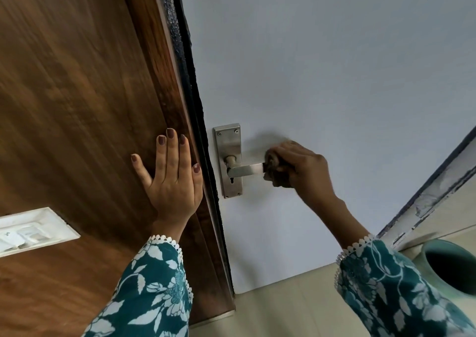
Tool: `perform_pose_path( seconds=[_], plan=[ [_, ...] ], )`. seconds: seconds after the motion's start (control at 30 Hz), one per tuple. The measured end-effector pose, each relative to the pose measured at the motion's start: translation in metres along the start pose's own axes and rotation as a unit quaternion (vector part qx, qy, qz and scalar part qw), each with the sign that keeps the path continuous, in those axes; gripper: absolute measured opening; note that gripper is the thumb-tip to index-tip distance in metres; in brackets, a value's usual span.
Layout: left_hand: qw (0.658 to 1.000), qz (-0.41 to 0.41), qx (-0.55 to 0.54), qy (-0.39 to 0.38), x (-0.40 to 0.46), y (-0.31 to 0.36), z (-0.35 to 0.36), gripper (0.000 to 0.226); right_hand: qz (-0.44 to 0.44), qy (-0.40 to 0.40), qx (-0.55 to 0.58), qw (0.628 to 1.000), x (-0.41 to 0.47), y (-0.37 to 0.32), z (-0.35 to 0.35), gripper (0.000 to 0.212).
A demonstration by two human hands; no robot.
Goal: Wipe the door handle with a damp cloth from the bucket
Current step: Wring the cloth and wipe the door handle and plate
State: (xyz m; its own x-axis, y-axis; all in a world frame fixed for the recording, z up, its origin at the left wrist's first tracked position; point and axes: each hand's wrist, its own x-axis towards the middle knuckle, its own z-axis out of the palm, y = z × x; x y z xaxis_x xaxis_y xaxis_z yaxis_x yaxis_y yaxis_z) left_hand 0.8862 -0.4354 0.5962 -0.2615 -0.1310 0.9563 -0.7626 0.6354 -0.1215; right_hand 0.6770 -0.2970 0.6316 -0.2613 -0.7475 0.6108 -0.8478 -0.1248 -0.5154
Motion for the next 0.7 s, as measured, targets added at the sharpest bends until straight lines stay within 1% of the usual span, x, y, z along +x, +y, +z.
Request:
perform_pose_path(
  seconds=[0.03,0.07,0.13,0.27,0.43,0.57,0.7],
  plan=[
    [1.0,0.0,0.001,-0.002,0.0,0.0,0.0,0.056,-0.059,-0.002,-0.039,0.997,0.004,-0.006,0.006,0.023],
    [1.0,0.0,0.002,-0.004,0.0,0.0,-0.001,0.057,-0.096,-0.001,-0.071,0.993,0.007,-0.012,0.015,0.022],
    [1.0,-0.002,0.001,-0.004,0.0,0.0,-0.001,0.057,-0.129,-0.005,-0.102,0.986,0.01,-0.024,0.038,0.027],
    [1.0,-0.002,0.007,-0.006,0.0,0.0,-0.001,0.056,-0.138,-0.023,-0.163,0.977,0.003,-0.031,0.073,0.034],
    [1.0,-0.002,0.006,-0.002,0.001,0.001,-0.001,0.057,-0.168,-0.009,-0.245,0.955,0.0,-0.017,0.075,0.036],
    [1.0,0.001,0.005,0.001,0.0,0.0,-0.002,0.058,-0.171,0.012,-0.233,0.957,0.006,-0.01,0.071,0.031],
    [1.0,0.001,0.008,0.003,0.0,0.0,-0.001,0.058,-0.145,0.007,-0.238,0.96,0.008,0.003,0.056,0.029]
  ],
)
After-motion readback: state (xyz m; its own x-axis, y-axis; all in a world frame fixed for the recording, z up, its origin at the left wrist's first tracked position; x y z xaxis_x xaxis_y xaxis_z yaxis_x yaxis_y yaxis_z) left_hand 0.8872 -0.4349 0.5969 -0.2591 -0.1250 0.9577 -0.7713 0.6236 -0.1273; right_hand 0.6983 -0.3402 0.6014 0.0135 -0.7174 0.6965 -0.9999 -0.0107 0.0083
